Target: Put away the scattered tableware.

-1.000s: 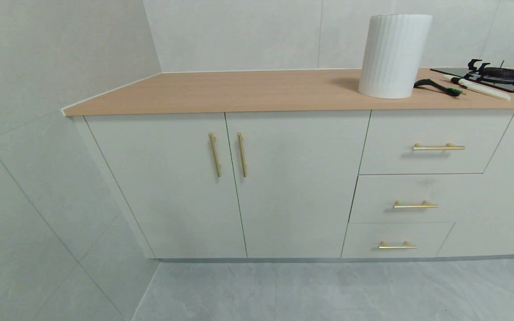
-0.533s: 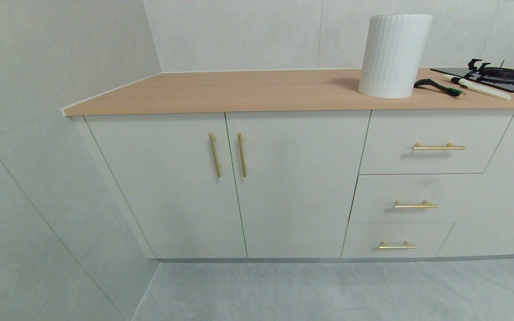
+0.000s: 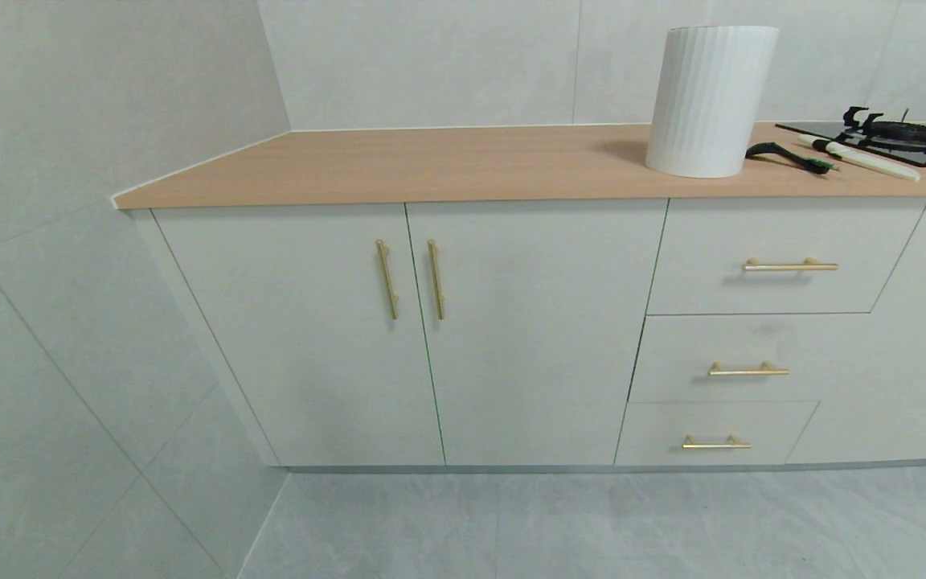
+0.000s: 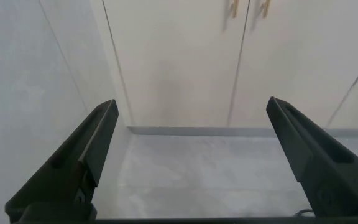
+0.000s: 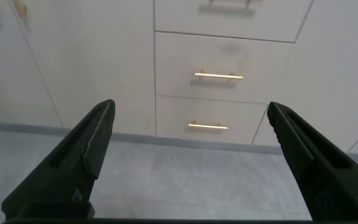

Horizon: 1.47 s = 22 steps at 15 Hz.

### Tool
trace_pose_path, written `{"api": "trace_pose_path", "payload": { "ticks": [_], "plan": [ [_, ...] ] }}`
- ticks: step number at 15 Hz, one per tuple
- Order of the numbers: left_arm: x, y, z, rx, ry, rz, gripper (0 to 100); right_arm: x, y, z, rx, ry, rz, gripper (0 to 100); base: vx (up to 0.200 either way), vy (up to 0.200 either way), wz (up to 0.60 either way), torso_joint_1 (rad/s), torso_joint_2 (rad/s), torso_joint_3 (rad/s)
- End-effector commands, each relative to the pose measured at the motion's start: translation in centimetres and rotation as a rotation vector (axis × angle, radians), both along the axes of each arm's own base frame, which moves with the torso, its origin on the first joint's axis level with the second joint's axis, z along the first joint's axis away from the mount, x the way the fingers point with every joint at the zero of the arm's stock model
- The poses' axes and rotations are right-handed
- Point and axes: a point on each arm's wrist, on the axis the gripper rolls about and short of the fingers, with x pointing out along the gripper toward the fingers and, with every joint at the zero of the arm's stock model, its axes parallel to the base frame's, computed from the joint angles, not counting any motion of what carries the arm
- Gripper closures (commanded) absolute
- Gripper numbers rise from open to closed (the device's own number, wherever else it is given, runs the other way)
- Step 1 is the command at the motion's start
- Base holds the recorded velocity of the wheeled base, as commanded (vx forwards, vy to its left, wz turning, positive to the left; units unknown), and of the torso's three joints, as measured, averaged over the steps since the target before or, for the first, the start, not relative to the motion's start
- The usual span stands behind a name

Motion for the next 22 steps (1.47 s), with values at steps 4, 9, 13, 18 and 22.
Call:
{"api": "trace_pose_path", "payload": {
  "ticks": [4, 9, 13, 18, 22],
  "plan": [
    [-0.01, 0.00, 0.05, 0.004, -0.002, 0.001, 0, 0.08, -0.08, 0.21, 0.029, 0.016, -0.054, 0, 0.000, 0.000, 0.00, 0.000, 0.00, 0.000],
    [0.00, 0.00, 0.02, 0.005, -0.002, 0.000, 0, -0.10, -0.26, 0.18, 0.025, -0.024, -0.126, 0, 0.000, 0.000, 0.00, 0.000, 0.00, 0.000],
    [-0.01, 0.00, 0.05, 0.004, -0.002, 0.000, 0, -0.10, -0.08, 0.12, -0.073, -0.020, -0.046, 0, 0.000, 0.000, 0.00, 0.000, 0.00, 0.000],
    [0.00, 0.00, 0.02, 0.005, -0.002, 0.000, 0, -0.09, -0.01, 0.09, 0.007, -0.010, -0.013, 0, 0.000, 0.000, 0.00, 0.000, 0.00, 0.000],
    [0.00, 0.00, 0.02, 0.005, -0.002, 0.000, 0, -0.08, 0.00, 0.06, 0.007, -0.010, -0.010, 0, 0.000, 0.000, 0.00, 0.000, 0.00, 0.000]
  ]
}}
